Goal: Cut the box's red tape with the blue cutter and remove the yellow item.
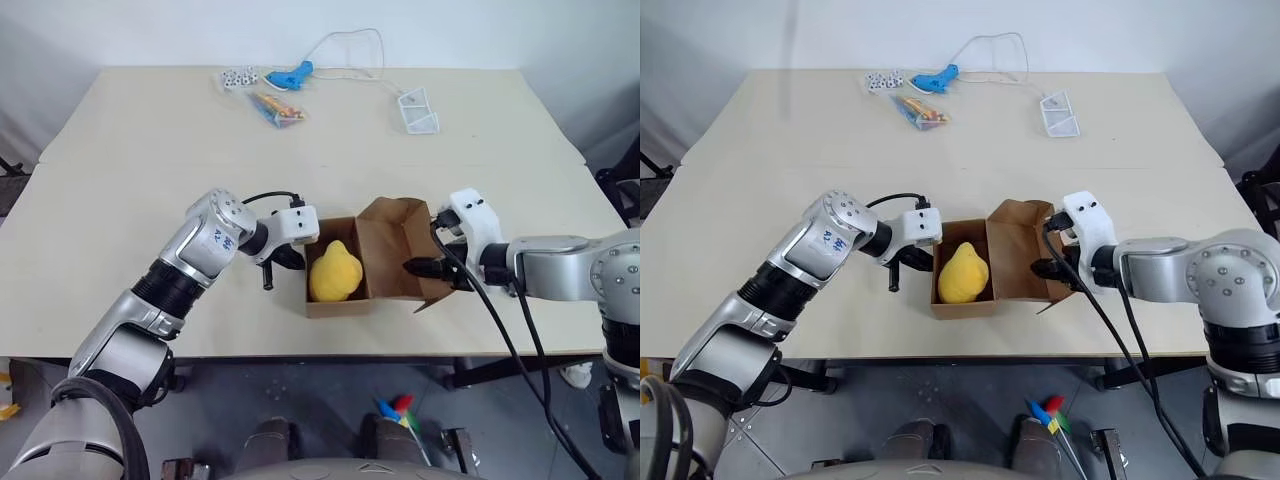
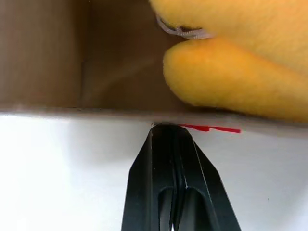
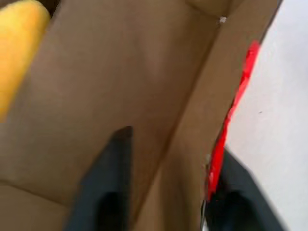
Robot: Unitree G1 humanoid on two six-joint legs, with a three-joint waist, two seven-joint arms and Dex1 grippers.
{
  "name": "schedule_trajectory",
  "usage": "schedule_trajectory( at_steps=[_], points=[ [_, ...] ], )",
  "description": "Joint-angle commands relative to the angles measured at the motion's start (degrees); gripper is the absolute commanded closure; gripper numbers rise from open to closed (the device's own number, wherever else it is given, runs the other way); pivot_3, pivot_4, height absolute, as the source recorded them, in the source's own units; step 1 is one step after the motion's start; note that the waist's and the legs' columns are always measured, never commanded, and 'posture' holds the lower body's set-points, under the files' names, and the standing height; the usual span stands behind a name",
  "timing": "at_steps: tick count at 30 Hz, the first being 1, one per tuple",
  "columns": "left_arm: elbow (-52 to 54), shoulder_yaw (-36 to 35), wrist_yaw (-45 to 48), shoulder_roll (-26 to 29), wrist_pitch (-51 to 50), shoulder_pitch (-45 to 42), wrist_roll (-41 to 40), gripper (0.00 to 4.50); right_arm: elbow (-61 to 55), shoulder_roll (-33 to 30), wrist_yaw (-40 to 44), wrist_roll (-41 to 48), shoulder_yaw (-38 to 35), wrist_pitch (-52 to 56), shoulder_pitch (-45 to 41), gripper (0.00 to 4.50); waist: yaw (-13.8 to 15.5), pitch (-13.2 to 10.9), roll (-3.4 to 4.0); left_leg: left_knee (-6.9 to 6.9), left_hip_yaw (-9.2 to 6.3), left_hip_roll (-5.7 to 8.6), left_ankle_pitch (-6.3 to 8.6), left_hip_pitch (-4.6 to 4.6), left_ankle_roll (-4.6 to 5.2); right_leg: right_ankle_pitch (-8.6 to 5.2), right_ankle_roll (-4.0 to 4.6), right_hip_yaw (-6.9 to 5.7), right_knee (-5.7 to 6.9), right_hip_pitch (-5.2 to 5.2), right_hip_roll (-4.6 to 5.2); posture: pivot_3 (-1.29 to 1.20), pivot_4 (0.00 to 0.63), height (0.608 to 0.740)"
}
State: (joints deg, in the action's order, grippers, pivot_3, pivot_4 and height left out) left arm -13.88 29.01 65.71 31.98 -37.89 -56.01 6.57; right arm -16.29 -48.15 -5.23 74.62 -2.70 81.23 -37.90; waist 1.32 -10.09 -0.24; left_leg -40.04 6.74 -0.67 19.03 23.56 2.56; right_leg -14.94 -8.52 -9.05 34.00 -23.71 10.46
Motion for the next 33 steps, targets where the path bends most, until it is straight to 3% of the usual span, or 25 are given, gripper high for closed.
schedule_trajectory(
  at_steps=[1, 4, 11, 17, 20, 23, 26, 33],
  points=[
    [1.73, -0.77, 0.13, 0.01, -0.04, 0.53, 0.02, 4.50, -3.48, -1.38, 4.54, -3.67, -2.88, -3.35, 0.66, 1.06, 0.00, 0.00, 0.00, 0.00, 0.00, 0.00, 0.00, -0.01, 0.00, 0.00, 0.00, 0.00, 0.00, 0.00, 0.00, 0.00, 0.150, 0.740],
    [2.00, -0.67, 0.14, -0.08, -0.15, 0.69, 0.04, 4.50, -4.72, -3.41, 9.42, -7.65, -4.02, -6.14, 3.32, 0.01, 0.17, 0.00, 0.00, 0.00, -0.01, 0.01, 0.00, -0.01, 0.00, 0.00, 0.00, 0.00, 0.00, 0.01, 0.00, 0.00, 0.150, 0.740],
    [0.08, -1.01, 0.01, 0.34, 0.51, 0.25, 0.60, 4.50, -4.36, -9.77, 23.54, -17.51, -7.98, -15.91, 11.51, 0.01, 0.12, 0.00, -0.01, -0.01, 0.02, 0.02, 0.00, -0.02, 0.01, 0.00, 0.00, 0.01, -0.01, 0.03, 0.01, 0.00, 0.150, 0.740],
    [-2.86, -2.66, -0.13, 1.69, 0.87, -1.28, 0.91, 4.50, -3.10, -9.96, 34.61, -26.35, -13.49, -30.70, 15.67, 0.01, 0.08, -0.01, -0.01, 0.00, 0.06, 0.00, 0.00, -0.14, 0.00, 0.00, 0.00, 0.04, -0.01, 0.08, -0.01, 0.00, 0.150, 0.740],
    [-3.53, -5.03, 0.51, 4.31, -1.20, -2.62, 0.21, 4.50, -5.47, -9.33, 51.96, -28.01, -22.80, -44.96, 23.96, 0.01, 0.22, -0.03, -0.05, 0.02, 0.08, 0.01, 0.00, -0.14, 0.00, 0.00, 0.00, 0.05, -0.03, 0.08, -0.02, 0.00, 0.150, 0.740],
    [-3.94, -7.44, 1.57, 6.45, -3.47, -4.79, -1.29, 4.50, -4.40, -11.95, 66.67, -32.31, -25.35, -53.70, 33.01, 0.01, 0.26, -0.04, -0.08, 0.09, 0.04, 0.01, 0.01, -0.17, -0.01, 0.00, -0.01, 0.01, -0.04, 0.12, -0.04, 0.00, 0.150, 0.740],
    [-6.54, -9.30, 2.55, 6.83, -5.06, -9.42, -2.21, 3.93, -2.62, -12.08, 72.70, -33.38, -26.42, -57.38, 35.51, 0.00, 0.63, -0.17, -0.30, -0.05, 0.04, 0.07, 0.04, -0.25, 0.04, 0.01, -0.02, 0.06, -0.07, 0.30, 0.03, 0.00, 0.150, 0.740],
    [-10.09, -7.52, 7.17, 4.16, -2.02, -19.18, -2.93, 1.79, 0.50, -10.78, 79.79, -32.66, -30.67, -61.80, 38.10, 0.00, 0.39, -0.20, -0.34, -0.06, 0.00, 0.05, 0.03, -0.29, 0.03, 0.01, -0.01, 0.03, -0.03, 0.33, 0.00, 0.00, 0.150, 0.740]
  ],
)
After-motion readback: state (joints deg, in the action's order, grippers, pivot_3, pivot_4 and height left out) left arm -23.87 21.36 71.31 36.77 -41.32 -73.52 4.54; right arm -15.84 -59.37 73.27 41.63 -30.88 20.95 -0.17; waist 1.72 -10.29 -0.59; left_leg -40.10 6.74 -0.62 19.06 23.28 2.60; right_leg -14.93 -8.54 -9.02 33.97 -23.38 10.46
